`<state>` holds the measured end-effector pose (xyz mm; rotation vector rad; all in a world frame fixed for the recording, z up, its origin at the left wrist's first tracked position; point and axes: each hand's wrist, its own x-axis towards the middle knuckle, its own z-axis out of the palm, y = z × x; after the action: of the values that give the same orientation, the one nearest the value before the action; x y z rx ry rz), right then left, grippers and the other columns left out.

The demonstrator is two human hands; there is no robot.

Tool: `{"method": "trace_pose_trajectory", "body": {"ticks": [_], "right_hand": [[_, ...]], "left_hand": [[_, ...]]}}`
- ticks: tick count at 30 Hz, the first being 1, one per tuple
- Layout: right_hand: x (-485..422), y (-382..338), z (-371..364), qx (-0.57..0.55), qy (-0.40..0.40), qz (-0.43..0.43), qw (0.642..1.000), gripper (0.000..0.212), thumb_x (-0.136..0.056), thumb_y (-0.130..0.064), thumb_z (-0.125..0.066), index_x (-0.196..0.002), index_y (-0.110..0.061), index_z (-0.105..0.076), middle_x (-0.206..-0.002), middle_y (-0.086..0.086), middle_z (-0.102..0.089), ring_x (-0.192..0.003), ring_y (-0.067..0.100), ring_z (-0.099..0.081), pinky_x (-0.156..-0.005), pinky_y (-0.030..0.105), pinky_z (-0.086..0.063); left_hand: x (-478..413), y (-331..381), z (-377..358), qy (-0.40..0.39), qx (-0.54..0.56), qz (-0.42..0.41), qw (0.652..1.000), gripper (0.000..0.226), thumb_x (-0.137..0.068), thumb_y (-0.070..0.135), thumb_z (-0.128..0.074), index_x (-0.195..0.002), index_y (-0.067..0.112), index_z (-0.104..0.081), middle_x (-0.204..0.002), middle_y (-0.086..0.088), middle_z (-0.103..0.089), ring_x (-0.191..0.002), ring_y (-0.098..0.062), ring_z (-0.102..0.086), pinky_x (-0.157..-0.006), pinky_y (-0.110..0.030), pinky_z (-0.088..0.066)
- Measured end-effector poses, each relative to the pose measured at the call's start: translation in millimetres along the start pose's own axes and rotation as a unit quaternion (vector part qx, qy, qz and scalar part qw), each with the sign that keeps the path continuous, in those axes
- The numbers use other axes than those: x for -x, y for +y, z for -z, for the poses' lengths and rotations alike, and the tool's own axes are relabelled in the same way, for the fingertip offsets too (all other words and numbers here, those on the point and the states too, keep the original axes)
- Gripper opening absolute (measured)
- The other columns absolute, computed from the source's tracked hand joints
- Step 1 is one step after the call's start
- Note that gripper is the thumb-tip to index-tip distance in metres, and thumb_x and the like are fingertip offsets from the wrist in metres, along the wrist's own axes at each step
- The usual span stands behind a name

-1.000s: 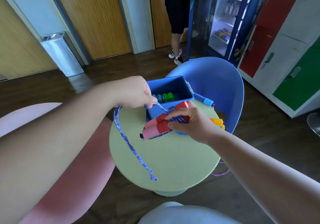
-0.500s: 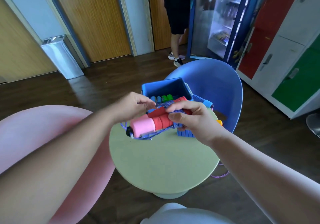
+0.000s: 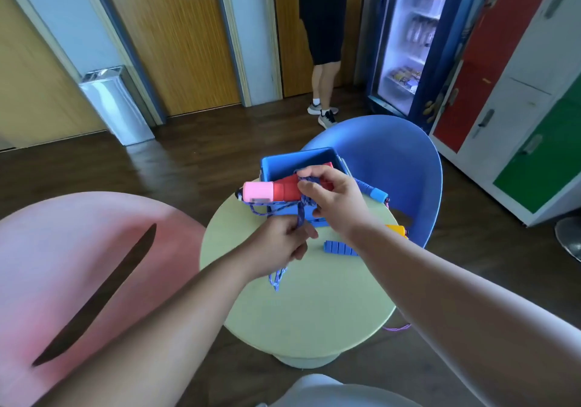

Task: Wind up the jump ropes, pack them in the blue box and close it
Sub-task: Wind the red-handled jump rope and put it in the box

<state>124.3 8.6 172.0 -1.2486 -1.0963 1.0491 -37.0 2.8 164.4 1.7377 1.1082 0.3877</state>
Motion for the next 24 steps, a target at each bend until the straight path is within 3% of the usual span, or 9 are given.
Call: {"method": "trace_pose_trajectory", "body": {"ticks": [2,5,8,10,12,15,19,22,24], "right_hand": [[0.0,4.6,4.4,0.036,-0.024,0.016,0.999,0.015,-0.091,-0.021,-0.071,-0.101,-0.033,-0.07,-0.102,0.004,-0.068,-0.075,0.012,-0.061,-0.06,0.036,-0.057],[2.3,7.6,13.5,0.088,-0.051,0.035,0.994,0.017,-0.092,-0.016,-0.072,-0.103,-0.024,-0.062,-0.086,-0.004,-0.065,-0.072,0.013,-0.057,-0.066,0.041,-0.057],[6.2,6.8,20.4,0.153,-0.097,0.06,0.982,0.019,-0.087,-0.014,-0.078,-0.093,-0.016,-0.061,-0.069,-0.017,-0.053,-0.062,0.007,-0.044,-0.06,0.018,-0.041],[9.6,4.5,21.5,0.178,-0.119,0.059,0.975,0.022,-0.085,-0.014,-0.081,-0.086,-0.011,-0.059,-0.062,-0.02,-0.047,-0.058,0.004,-0.038,-0.057,0.013,-0.033],[12.6,2.0,20.6,0.19,-0.119,0.079,0.971,0.02,-0.085,-0.012,-0.079,-0.082,-0.012,-0.059,-0.067,-0.019,-0.05,-0.063,0.004,-0.042,-0.063,0.016,-0.036],[16.2,0.3,17.1,0.179,-0.123,0.085,0.972,0.014,-0.091,-0.011,-0.071,-0.086,-0.025,-0.067,-0.088,-0.01,-0.054,-0.09,0.014,-0.053,-0.075,0.032,-0.054],[20.8,4.1,14.7,0.162,-0.154,0.048,0.973,0.035,-0.098,-0.013,-0.062,-0.106,-0.044,-0.076,-0.119,0.003,-0.053,-0.086,0.004,-0.055,-0.066,0.017,-0.052],[22.2,13.0,10.6,0.168,-0.165,0.05,0.971,0.028,-0.098,-0.012,-0.063,-0.107,-0.033,-0.078,-0.112,0.005,-0.06,-0.077,-0.009,-0.055,-0.065,0.008,-0.045],[23.2,19.8,5.2,0.148,-0.146,0.061,0.976,0.016,-0.094,-0.025,-0.071,-0.103,-0.035,-0.079,-0.108,0.002,-0.065,-0.091,-0.001,-0.059,-0.076,0.015,-0.047]], "left_hand": [[-2.4,11.9,11.0,0.023,-0.023,-0.017,0.999,0.028,-0.106,0.02,-0.053,-0.081,0.012,-0.062,-0.056,0.004,-0.054,-0.046,-0.007,-0.044,-0.053,-0.022,-0.037],[-7.0,28.8,38.9,0.086,-0.09,-0.042,0.991,0.036,-0.1,0.031,-0.064,-0.072,0.009,-0.067,-0.054,0.002,-0.06,-0.044,-0.005,-0.045,-0.051,-0.02,-0.038],[-13.8,42.8,64.7,0.116,-0.185,-0.048,0.975,0.035,-0.094,0.039,-0.073,-0.071,0.012,-0.068,-0.06,-0.009,-0.065,-0.048,-0.011,-0.046,-0.052,-0.027,-0.039],[-16.7,53.6,71.5,0.124,-0.271,-0.05,0.953,0.038,-0.093,0.042,-0.072,-0.07,0.013,-0.067,-0.061,-0.004,-0.06,-0.053,-0.013,-0.046,-0.053,-0.03,-0.037],[-20.4,60.5,72.0,0.12,-0.303,-0.052,0.944,0.041,-0.096,0.045,-0.068,-0.072,0.012,-0.065,-0.062,-0.002,-0.055,-0.056,-0.016,-0.045,-0.054,-0.031,-0.035],[-25.3,65.5,68.8,0.113,-0.302,-0.049,0.945,0.042,-0.098,0.045,-0.064,-0.068,0.015,-0.061,-0.061,0.0,-0.05,-0.056,-0.017,-0.044,-0.054,-0.032,-0.033],[-28.4,67.9,63.4,0.101,-0.305,-0.023,0.947,0.047,-0.101,0.045,-0.06,-0.065,0.016,-0.063,-0.06,-0.002,-0.05,-0.055,-0.016,-0.044,-0.052,-0.032,-0.032],[-29.4,66.5,57.7,0.074,-0.349,0.002,0.934,0.052,-0.103,0.044,-0.055,-0.075,0.002,-0.068,-0.069,-0.013,-0.057,-0.063,-0.025,-0.049,-0.056,-0.036,-0.035],[-31.1,68.2,56.4,0.063,-0.356,0.015,0.932,0.053,-0.103,0.044,-0.053,-0.075,0.003,-0.069,-0.075,-0.017,-0.063,-0.069,-0.031,-0.056,-0.061,-0.039,-0.043]]}}
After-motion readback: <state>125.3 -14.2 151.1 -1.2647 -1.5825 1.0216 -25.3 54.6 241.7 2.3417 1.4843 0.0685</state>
